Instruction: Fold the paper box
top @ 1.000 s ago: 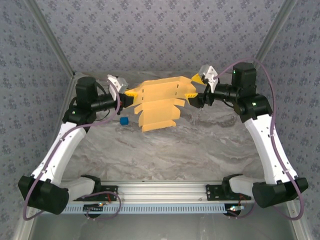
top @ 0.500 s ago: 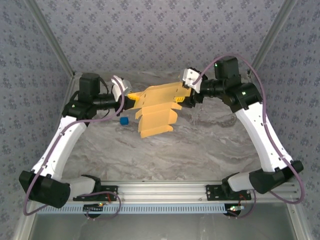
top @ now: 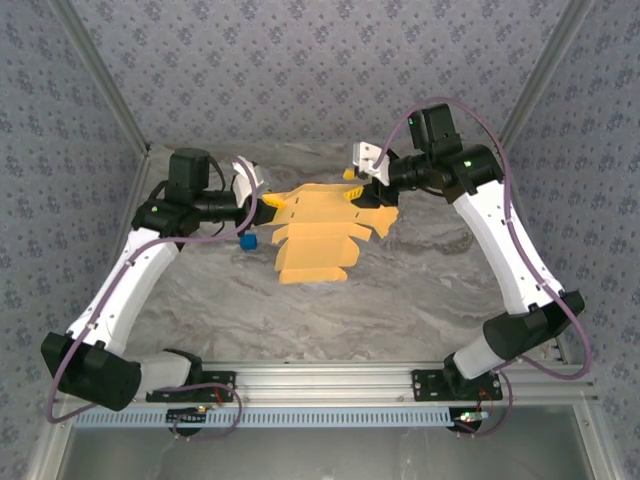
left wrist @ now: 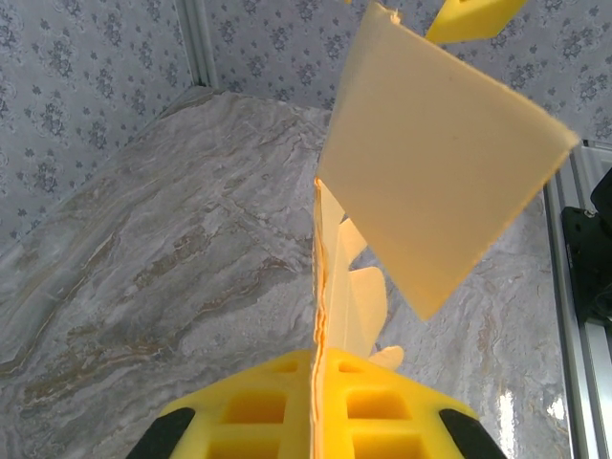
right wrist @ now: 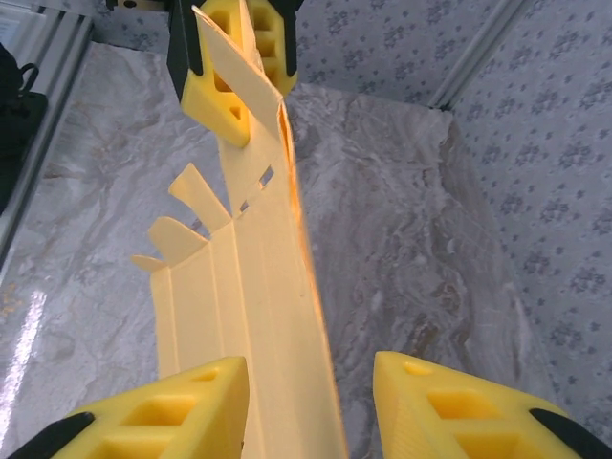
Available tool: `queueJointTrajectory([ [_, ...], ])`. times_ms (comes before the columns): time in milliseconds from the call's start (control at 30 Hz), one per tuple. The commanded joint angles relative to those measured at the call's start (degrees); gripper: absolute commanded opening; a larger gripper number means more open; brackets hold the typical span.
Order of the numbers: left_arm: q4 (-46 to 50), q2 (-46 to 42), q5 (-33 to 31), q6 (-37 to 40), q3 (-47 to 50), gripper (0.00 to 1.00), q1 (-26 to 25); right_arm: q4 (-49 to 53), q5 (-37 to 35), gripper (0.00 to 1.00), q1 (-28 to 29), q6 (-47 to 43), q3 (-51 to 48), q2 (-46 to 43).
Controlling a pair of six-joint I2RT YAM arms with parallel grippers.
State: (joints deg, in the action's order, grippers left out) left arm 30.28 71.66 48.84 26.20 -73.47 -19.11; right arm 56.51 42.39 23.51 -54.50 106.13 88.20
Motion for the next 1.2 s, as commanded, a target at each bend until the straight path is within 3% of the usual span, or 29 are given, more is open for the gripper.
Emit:
queueJointTrajectory([
  [0,0.7,-0.21,1.91,1.49,-2.73,0.0,-0.31,3.52,2.25,0.34,-0.04,-0.85,1.89,1.18],
  [167,0.65,-0.12,1.93,1.55,-2.64,0.0,-0.31,3.76,1.5,0.3,-0.13,-0.7,2.92,2.8],
  [400,0.65,-0.29,2.06,1.64,-2.3,0.0,-0.4,2.92,-1.28,0.35,-0.59,-0.36,3.47,4.13],
  [600,0.49,-0.3,1.96,1.66,-2.32,0.0,-0.47,3.34,-0.3,0.22,-1.18,-0.3,4.09,4.35],
  [800,-1.05,-0.3,1.4,0.3,-2.03,0.0,-0.49,4.22,0.35,0.0,-0.96,-0.3,4.09,4.32],
  [867,-1.93,-0.47,0.94,-0.41,-1.73,0.01,-0.4,4.41,-0.09,0.0,-1.09,-0.21,3.83,4.0],
  [1033,-6.1,-1.81,0.2,-2.13,1.17,0.4,-0.24,4.53,0.8,0.0,-1.58,1.33,1.93,1.03],
  [1167,-11.7,-3.25,-1.03,-4.24,6.38,0.62,0.26,1.14,2.66,0.0,-2.52,5.62,-2.79,-3.45],
])
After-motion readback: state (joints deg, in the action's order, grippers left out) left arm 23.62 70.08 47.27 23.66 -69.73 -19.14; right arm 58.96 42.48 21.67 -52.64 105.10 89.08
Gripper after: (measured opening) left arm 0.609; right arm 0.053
